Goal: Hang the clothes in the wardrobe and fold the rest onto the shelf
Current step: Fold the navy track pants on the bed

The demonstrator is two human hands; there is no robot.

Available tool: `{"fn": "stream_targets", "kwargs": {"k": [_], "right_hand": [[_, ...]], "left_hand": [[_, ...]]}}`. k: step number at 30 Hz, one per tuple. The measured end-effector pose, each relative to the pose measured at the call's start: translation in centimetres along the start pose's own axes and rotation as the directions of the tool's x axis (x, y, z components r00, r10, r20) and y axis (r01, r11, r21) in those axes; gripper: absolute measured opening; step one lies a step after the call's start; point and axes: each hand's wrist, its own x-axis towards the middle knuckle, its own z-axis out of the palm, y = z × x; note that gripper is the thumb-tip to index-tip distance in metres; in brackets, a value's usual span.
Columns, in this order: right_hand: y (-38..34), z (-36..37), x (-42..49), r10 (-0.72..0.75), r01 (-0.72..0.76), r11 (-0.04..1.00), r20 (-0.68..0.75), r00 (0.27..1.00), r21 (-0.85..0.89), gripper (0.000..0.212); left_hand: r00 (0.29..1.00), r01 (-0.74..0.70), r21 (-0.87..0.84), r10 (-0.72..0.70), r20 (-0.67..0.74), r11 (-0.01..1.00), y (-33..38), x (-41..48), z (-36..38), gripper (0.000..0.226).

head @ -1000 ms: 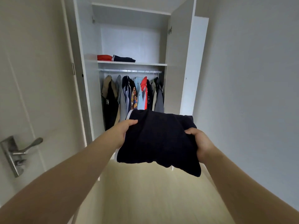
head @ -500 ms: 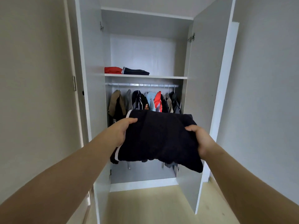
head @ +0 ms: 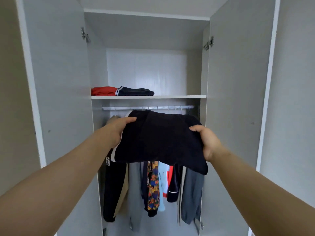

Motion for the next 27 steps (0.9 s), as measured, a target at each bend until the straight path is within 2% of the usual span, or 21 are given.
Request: {"fn": "stream_targets", "kwargs": {"k": [2, 6, 12, 18, 22, 27], "right_hand": [[-1.7, -0.5, 4.3, -0.012, 0.012, 1.000, 0.037, 0.999, -0.011, 0.035], [-5.8, -0.5, 13.0, -0.045, 0.047, 0.999, 0.091, 0.995, -0.027, 0.031], [-9.5, 2.6, 23.2, -0.096, 0.095, 0.995, 0.185, 0.978, 0.014, 0.023], [-12.0, 8.5, 32.8, -0.192, 0.185, 0.981, 0.242, 0.951, 0.050, 0.016], [-13.3, 13.3, 39.3, -0.216, 0.209, 0.976, 0.254, 0.943, 0.057, 0.017], [-14.2, 17.4, 46.4, -0.230, 0.220, 0.973, 0.224, 0.947, 0.068, 0.016]], "left_hand": [[1.000, 0.007, -0.020, -0.007, 0.019, 1.000, 1.3, 3.7, 1.4, 0.020], [0.999, 0.004, -0.083, 0.000, 0.041, 0.997, 4.5, 11.1, 3.4, 0.021], [0.982, -0.142, -0.236, 0.166, 0.086, 0.961, 9.0, 20.4, 2.2, 0.020], [0.955, -0.255, -0.195, 0.279, 0.106, 0.947, 13.6, 30.8, -1.6, 0.021], [0.947, -0.303, -0.137, 0.314, 0.068, 0.943, 17.6, 37.3, -4.4, 0.021], [0.931, -0.340, -0.145, 0.354, 0.089, 0.929, 21.3, 44.8, -6.4, 0.033]]}}
